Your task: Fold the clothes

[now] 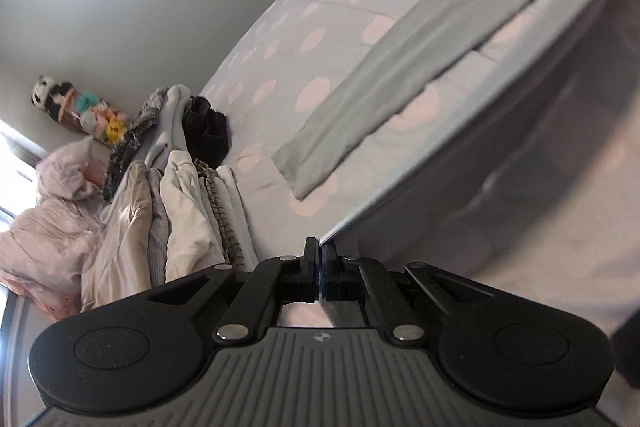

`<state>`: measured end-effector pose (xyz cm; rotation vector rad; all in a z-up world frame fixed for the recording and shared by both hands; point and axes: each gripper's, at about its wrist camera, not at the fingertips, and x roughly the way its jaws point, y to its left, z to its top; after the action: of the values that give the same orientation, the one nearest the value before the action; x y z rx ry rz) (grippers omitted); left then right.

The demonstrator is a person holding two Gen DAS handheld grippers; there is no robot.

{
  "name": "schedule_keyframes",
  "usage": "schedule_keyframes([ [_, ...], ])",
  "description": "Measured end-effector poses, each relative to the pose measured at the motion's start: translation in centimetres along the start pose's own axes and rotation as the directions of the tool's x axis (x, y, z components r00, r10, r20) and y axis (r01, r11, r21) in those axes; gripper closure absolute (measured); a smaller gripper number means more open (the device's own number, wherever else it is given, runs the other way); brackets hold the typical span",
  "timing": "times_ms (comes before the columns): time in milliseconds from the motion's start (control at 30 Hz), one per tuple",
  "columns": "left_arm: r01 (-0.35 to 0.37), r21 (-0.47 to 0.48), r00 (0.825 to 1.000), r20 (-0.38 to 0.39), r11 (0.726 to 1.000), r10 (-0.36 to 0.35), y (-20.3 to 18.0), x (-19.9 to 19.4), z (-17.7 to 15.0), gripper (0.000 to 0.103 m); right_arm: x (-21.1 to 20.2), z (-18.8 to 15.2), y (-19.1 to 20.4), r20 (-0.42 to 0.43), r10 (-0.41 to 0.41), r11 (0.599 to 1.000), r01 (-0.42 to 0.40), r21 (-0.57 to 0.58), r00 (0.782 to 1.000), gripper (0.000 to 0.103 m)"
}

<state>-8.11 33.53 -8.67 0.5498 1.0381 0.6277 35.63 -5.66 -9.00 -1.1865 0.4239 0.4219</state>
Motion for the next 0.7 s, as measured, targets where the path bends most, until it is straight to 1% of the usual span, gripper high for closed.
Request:
schedule_keyframes([
  [100, 0.012, -0.018, 1.0, -0.024, 1.0, -0.013, 1.8, 1.4, 1.7, 0.102, 0.5, 1.7, -0.8, 0.009, -0.003, 1.0, 0.003, 0.03, 1.0, 0.102],
  [167, 0.014, -0.017, 0.999, -0.034, 1.0, -0.015, 3.0, 2.6, 3.1, 0.102, 1.4, 3.0, -1.3, 0.01, 0.01, 1.0, -0.01, 0.027, 1.0, 0.102],
  [267, 0.023, 0.017, 0.998, -0.065, 1.0, -0.022, 4.3, 4.8, 5.5, 0.102, 3.0, 4.9, -1.9, 0.007, 0.03, 0.999, -0.03, 0.02, 1.0, 0.102],
  [333, 0.043, 0.035, 0.994, -0.1, 0.998, -0.039, 4.9, 6.6, 7.1, 0.102, 4.4, 6.1, -2.1, -0.003, 0.051, 0.999, -0.05, 0.013, 0.999, 0.102],
  [433, 0.077, 0.052, 0.985, -0.158, 0.996, -0.067, 5.7, 9.9, 9.5, 0.102, 6.8, 7.8, -2.2, -0.023, 0.087, 0.996, -0.087, 0.008, 0.996, 0.102],
  [567, 0.103, 0.054, 0.974, -0.21, 0.993, -0.089, 6.4, 13.7, 12.5, 0.102, 10.1, 9.6, -2.0, -0.048, 0.115, 0.993, -0.116, 0.002, 0.992, 0.102],
  [700, 0.158, 0.024, 0.949, -0.279, 0.987, -0.145, 6.7, 17.5, 14.3, 0.102, 13.5, 11.0, -1.6, -0.078, 0.155, 0.988, -0.153, 0.03, 0.985, 0.102],
])
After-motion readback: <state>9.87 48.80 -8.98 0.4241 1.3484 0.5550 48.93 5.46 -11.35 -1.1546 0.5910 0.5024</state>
